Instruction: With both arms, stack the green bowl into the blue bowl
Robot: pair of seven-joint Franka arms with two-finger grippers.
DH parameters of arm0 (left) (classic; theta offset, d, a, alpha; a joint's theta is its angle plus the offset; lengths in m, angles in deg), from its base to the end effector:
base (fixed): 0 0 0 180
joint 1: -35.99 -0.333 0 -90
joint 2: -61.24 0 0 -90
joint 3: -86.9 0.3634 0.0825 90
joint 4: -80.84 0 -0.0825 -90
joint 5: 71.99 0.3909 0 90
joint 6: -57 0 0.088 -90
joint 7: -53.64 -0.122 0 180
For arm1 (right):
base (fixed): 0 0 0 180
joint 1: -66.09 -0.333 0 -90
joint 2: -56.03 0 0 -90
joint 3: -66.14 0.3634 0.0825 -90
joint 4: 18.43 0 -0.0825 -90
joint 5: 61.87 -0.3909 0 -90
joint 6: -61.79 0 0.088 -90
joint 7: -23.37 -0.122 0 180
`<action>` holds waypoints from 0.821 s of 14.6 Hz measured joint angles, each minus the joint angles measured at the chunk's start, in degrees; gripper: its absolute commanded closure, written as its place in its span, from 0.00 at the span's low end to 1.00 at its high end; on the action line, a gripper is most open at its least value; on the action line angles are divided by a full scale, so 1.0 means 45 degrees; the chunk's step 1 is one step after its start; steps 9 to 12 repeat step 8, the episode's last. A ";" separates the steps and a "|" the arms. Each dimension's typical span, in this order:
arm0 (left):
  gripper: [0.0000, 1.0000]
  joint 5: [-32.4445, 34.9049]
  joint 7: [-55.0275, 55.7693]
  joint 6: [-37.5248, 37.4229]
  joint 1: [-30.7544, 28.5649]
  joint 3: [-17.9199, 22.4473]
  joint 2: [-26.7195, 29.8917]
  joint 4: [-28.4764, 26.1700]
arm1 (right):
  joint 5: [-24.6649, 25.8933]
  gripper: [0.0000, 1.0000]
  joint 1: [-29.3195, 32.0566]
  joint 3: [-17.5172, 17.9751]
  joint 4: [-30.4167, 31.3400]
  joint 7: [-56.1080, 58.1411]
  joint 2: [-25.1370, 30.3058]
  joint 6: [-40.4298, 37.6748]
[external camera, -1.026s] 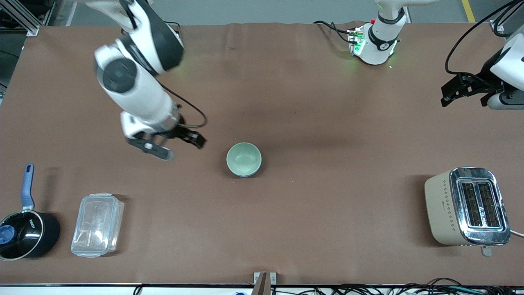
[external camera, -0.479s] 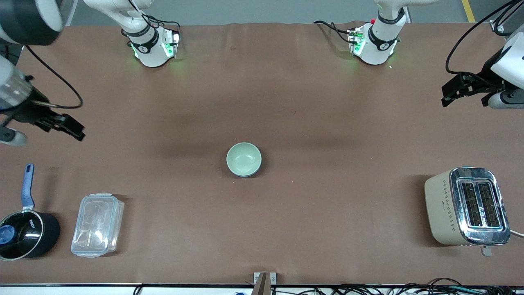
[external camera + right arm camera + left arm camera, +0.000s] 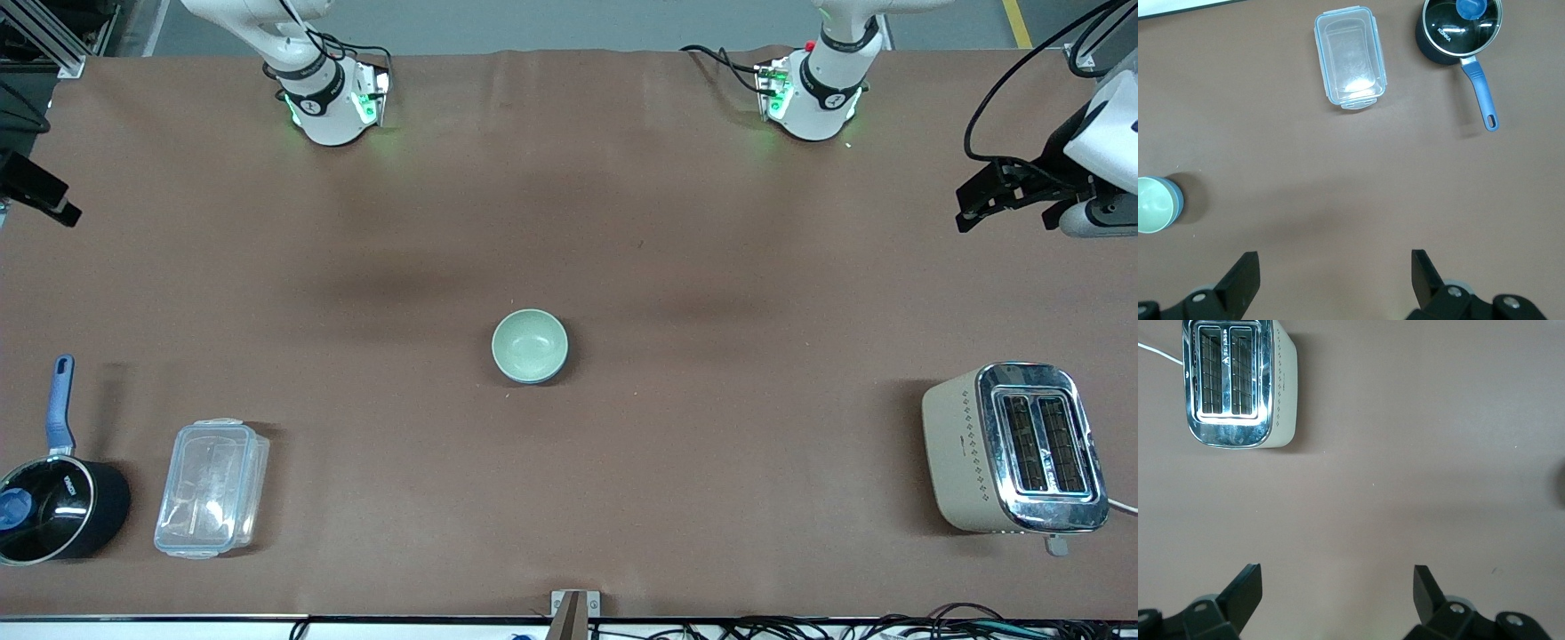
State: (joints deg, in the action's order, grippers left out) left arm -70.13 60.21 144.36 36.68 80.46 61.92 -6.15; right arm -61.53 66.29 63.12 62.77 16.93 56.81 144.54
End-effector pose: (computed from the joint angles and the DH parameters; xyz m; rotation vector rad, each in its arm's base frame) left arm 0.5494 -0.0651 0.6845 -3.1101 0.0124 -0.0344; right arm 0.5412 -0.0315 0.7256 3.1257 -0.2655 0.0640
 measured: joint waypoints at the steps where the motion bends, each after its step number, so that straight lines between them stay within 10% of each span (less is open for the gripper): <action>1: 0.00 0.0000 0.0000 0.0000 0.0001 -0.0003 0.0001 0.0000 | -0.0005 0.00 -0.0042 0.0030 0.0011 0.0081 -0.0030 -0.0012; 12: 0.00 0.0000 -0.0016 0.0000 0.0001 -0.0004 0.0001 0.0002 | -0.0005 0.00 -0.0103 0.0050 0.0020 0.0806 -0.0312 -0.0026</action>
